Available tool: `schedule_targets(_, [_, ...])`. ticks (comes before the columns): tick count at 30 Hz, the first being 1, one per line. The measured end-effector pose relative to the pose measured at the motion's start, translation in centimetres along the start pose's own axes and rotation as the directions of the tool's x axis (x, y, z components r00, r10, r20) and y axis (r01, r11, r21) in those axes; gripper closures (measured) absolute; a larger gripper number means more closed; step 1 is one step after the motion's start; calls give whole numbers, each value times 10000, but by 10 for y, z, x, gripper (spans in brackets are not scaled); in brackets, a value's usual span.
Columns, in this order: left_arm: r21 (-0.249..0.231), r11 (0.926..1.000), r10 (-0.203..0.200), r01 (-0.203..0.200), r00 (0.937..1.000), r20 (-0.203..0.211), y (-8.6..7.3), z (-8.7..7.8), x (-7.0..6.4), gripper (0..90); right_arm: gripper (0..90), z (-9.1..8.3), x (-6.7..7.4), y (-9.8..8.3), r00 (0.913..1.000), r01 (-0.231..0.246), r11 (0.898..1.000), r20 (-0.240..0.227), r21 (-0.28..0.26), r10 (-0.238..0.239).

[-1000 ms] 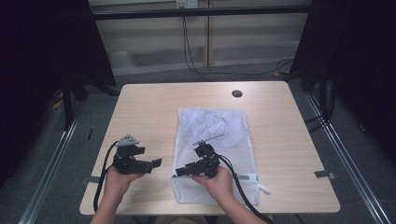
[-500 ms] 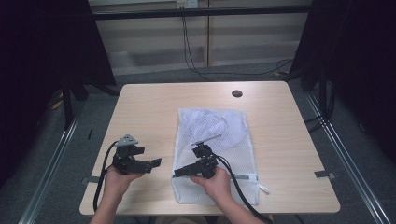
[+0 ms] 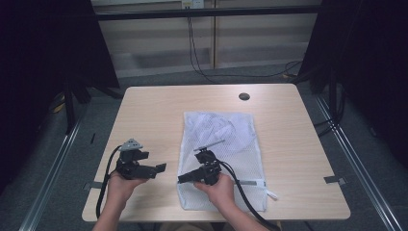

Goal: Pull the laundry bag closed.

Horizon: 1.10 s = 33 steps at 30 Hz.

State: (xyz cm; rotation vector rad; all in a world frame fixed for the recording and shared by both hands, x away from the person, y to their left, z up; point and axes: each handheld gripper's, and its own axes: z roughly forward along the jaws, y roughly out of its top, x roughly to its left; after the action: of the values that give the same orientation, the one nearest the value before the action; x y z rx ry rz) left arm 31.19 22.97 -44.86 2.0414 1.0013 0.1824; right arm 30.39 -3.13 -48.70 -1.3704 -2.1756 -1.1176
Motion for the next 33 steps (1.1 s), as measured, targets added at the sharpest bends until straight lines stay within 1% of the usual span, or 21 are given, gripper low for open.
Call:
schedule_targets(3, [14, 10000, -1, 1, 10000, 35, 0, 0, 0, 87, 625, 1, 0, 0, 10000, 14, 10000, 30, 54, -14])
schedule_targets(4, [17, 10000, 9, -9, 10000, -25, 0, 0, 0, 87, 635, 1, 0, 0, 10000, 8, 10000, 24, 56, -8])
schedule_targets(9, [20, 10000, 6, -6, 10000, -12, 0, 0, 0, 88, 665, 3, 0, 1, 9999, -149, 9999, 23, 62, 149])
schedule_targets(11, [25, 10000, 29, -29, 10000, -6, 0, 0, 0, 88, 672, 5, -2, 1, 10000, -30, 10000, 88, 65, 29])
schedule_targets(15, [60, 10000, 9, -9, 10000, 11, 0, 0, 0, 88, 676, 6, -2, 1, 9999, -115, 9999, 122, 27, 115])
schedule_targets(16, [59, 10000, 17, -17, 10000, -31, 0, 0, 0, 88, 678, 6, -2, 1, 9997, -205, 9998, 128, 80, 204])
schedule_targets(17, [68, 10000, 7, -7, 10000, -31, 0, 0, 0, 88, 681, 6, -2, 1, 9998, -142, 9999, 104, 38, 141])
schedule_targets(21, [101, 9999, 23, -22, 10000, -51, 0, 1, 0, 89, 696, 8, -2, 1, 9998, -206, 9997, 2, 110, 206])
schedule_targets(24, [102, 9999, 26, -26, 10000, -68, 0, 1, 0, 90, 704, 8, -1, 1, 9996, -272, 9995, 47, 177, 271])
schedule_targets(25, [99, 9999, 23, -23, 10000, -53, 0, 1, 0, 91, 720, 10, -1, 1, 9995, -310, 9992, 18, 248, 309])
schedule_targets(28, [107, 9999, 27, -26, 10000, -59, 0, 1, 0, 91, 731, 11, -1, 1, 9996, -279, 9993, 24, 248, 279])
schedule_targets(31, [133, 9999, 38, -37, 10000, -57, 0, 1, 0, 91, 763, 13, -2, 1, 9997, -231, 9992, 52, 320, 230])
schedule_targets(33, [126, 9999, 46, -45, 10000, -48, 0, 1, 0, 91, 767, 13, -2, 1, 9993, -377, 9986, 92, 379, 373])
